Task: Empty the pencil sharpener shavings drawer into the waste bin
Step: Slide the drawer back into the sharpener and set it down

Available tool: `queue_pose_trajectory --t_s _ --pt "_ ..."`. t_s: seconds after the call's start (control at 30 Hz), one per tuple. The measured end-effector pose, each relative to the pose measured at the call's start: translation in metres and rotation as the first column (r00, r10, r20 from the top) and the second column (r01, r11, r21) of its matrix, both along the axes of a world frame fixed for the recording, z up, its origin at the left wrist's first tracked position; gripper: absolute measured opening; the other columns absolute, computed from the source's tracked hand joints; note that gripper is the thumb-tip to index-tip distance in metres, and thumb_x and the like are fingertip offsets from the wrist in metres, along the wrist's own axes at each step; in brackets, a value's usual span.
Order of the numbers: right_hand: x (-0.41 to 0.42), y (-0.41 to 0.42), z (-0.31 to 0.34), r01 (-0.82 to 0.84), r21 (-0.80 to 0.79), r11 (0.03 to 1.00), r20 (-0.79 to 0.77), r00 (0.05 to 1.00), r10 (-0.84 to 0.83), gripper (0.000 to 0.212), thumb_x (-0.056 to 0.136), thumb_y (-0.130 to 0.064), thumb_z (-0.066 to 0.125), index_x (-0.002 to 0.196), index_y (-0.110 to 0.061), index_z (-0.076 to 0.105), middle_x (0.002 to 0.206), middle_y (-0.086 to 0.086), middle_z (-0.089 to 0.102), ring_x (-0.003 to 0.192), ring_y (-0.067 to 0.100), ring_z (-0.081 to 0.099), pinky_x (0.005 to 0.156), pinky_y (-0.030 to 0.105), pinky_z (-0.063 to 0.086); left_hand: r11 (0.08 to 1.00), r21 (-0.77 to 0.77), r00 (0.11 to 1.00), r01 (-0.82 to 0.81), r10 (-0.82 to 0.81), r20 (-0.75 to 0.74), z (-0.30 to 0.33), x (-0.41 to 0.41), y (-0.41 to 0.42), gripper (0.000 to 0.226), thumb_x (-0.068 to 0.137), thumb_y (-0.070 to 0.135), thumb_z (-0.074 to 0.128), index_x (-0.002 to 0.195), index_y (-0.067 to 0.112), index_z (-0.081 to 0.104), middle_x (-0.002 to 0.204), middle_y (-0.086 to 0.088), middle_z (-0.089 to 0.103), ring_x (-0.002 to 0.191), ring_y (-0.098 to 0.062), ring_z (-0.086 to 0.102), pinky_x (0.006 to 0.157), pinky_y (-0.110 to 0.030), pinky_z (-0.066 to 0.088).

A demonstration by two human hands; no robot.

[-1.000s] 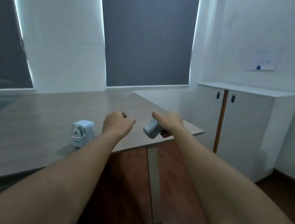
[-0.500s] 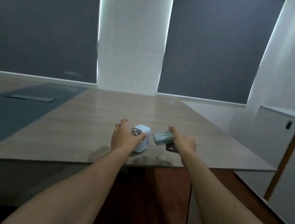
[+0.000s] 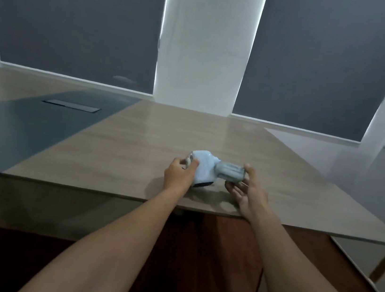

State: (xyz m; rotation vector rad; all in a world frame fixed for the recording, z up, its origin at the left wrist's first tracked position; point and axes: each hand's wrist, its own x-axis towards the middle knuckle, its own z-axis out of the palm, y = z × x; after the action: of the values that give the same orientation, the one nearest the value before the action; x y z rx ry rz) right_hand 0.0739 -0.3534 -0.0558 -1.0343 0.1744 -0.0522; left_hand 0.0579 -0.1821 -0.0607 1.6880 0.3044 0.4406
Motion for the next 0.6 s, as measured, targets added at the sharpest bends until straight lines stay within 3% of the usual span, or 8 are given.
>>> queue_pose_trajectory --t_s 0.13,0.27,0.5,0.6 --pt "0.007 0.002 -0.003 -0.060 -0.002 0.998 0.025 0.998 0.060 0.038 0.085 -0.032 0.072 0.100 0.003 0.064 0.096 0.018 0.068 0.076 0.027 0.069 0.053 0.029 0.060 0.995 -0.102 1.000 0.013 -0.013 0.003 -0.004 0.006 0.008 0.047 0.080 0.051 0.056 0.096 0.009 0.067 0.099 -0.010 0.069 0.086 -0.026 0.061 0.077 -0.037 0.052" --pt "0.009 0.000 -0.007 -0.084 -0.030 0.996 0.039 0.996 0.085 0.037 0.083 -0.033 0.075 0.096 0.001 0.066 0.093 0.018 0.069 0.071 0.026 0.070 0.055 0.030 0.060 0.985 -0.166 0.999 0.044 -0.039 0.032 -0.006 0.007 0.011 0.049 0.062 0.063 0.055 0.077 0.018 0.064 0.090 -0.010 0.070 0.086 -0.031 0.066 0.084 -0.051 0.056" --pt "0.002 0.000 -0.009 -0.069 -0.114 0.991 0.061 0.995 0.076 0.046 0.083 -0.035 0.075 0.104 0.004 0.065 0.087 0.016 0.069 0.063 0.024 0.069 0.055 0.030 0.060 0.972 -0.220 0.996 0.081 -0.072 0.045 -0.011 0.013 0.013 0.046 0.061 0.062 0.062 0.079 0.020 0.067 0.094 -0.008 0.071 0.091 -0.032 0.068 0.084 -0.056 0.056" --pt "0.001 0.004 -0.006 -0.091 -0.127 0.988 0.077 0.992 0.102 0.044 0.082 -0.033 0.077 0.103 0.005 0.066 0.087 0.018 0.069 0.061 0.023 0.068 0.056 0.031 0.061 0.960 -0.267 0.995 0.081 -0.062 0.079 -0.009 0.012 0.016 0.040 0.065 0.055 0.065 0.084 0.019 0.066 0.101 -0.012 0.069 0.088 -0.031 0.066 0.079 -0.052 0.056"
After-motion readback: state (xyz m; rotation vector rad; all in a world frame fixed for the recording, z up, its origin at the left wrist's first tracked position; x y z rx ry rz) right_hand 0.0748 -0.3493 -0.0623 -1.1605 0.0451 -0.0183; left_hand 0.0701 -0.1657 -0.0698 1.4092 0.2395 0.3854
